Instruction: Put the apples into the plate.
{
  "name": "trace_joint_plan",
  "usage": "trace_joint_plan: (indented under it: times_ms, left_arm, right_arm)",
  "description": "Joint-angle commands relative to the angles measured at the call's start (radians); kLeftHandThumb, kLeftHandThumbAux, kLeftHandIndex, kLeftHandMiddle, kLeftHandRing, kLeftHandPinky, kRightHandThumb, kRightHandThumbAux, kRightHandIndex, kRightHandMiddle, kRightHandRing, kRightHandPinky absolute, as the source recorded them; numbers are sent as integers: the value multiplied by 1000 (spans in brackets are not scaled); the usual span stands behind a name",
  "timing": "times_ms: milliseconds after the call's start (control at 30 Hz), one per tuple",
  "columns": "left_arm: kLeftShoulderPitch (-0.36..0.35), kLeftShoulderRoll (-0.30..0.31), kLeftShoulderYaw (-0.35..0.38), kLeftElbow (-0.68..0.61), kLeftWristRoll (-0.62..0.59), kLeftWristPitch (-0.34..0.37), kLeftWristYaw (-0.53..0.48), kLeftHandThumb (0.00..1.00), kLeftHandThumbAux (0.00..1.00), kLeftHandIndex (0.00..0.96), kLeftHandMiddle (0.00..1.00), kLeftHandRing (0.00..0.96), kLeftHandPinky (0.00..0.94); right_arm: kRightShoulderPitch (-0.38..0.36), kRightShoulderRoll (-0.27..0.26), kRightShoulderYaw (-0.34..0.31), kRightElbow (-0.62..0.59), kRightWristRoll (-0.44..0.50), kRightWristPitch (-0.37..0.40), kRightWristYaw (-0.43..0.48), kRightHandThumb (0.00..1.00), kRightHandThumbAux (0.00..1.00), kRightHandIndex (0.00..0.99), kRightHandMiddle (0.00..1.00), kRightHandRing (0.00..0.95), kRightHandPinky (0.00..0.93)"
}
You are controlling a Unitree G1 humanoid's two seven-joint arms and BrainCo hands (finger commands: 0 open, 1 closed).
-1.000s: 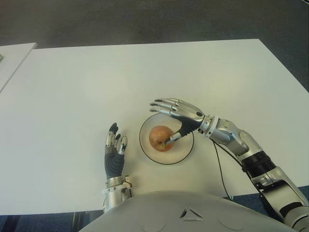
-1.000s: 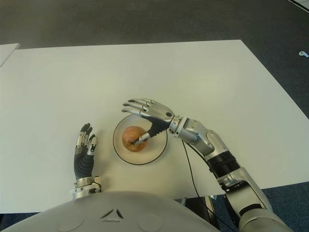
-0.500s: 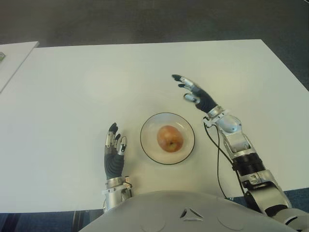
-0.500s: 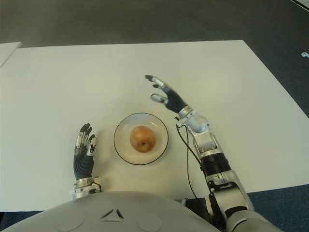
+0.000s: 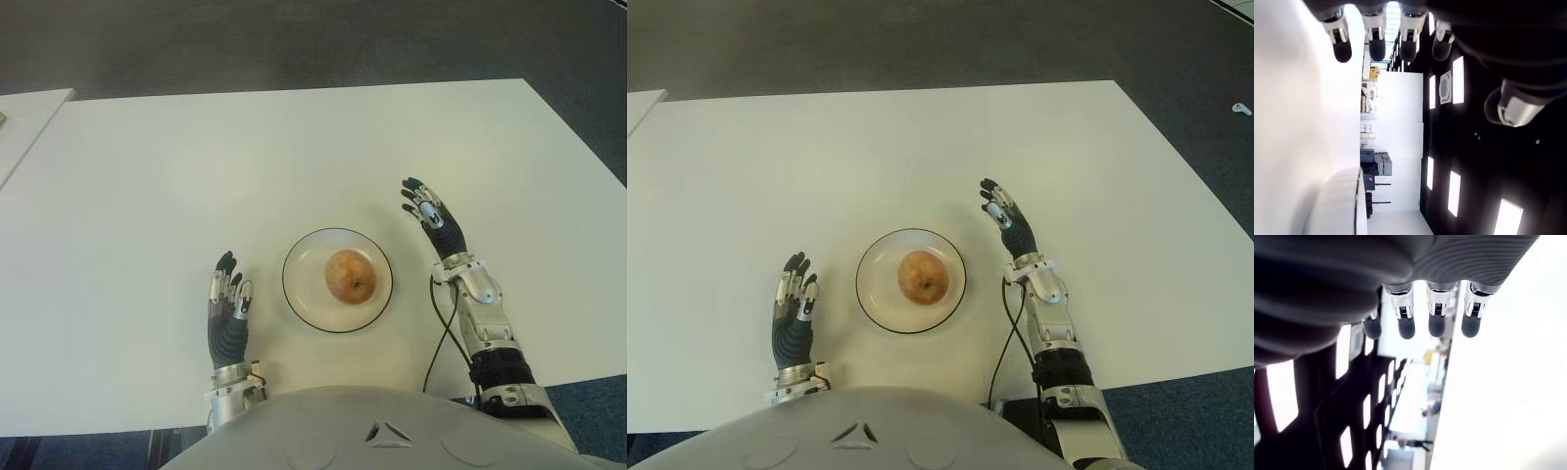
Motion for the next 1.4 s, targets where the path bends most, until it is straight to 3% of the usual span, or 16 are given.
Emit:
trace_joint_plan:
  times_ms: [33,200,400,533,733,933,1200,1400]
  left_arm:
    - [45,-15,9,43,-15,30,-15,116,417,0,0,0,0]
    - [51,-13,13,43,-13,17,-20,119,422,0,0,0,0]
    - [62,-10,11,31,-8,18,-23,121,425,0,0,0,0]
    - [74,-7,8,3,0,37,-24,119,424,0,0,0,0]
    - [93,0,7,-21,-14,56,-36,121,440,0,0,0,0]
    - [95,-2,14,-20,-23,50,-41,119,456,0,0,0,0]
    - [74,-2,18,-3,-63,42,-59,119,450,0,0,0,0]
    - [57,-1,30,1,-87,50,-73,123,442,0,0,0,0]
  right_arm:
    - [16,49,-46,-20,72,33,4,73,303,0,0,0,0]
    - [58,96,-91,-54,164,87,19,83,286,7,0,0,0]
    - [82,116,-112,-30,180,95,44,91,280,31,0,0,0]
    - [66,123,-130,90,152,43,59,97,285,24,0,0,0]
    - [50,124,-141,178,102,-11,31,87,296,10,0,0,0]
    - [96,123,-116,143,33,-52,6,62,306,1,0,0,0]
    - [140,129,-83,95,-5,-42,-1,34,314,0,0,0,0]
    - [150,147,-74,134,-22,-65,-15,25,329,0,0,0,0]
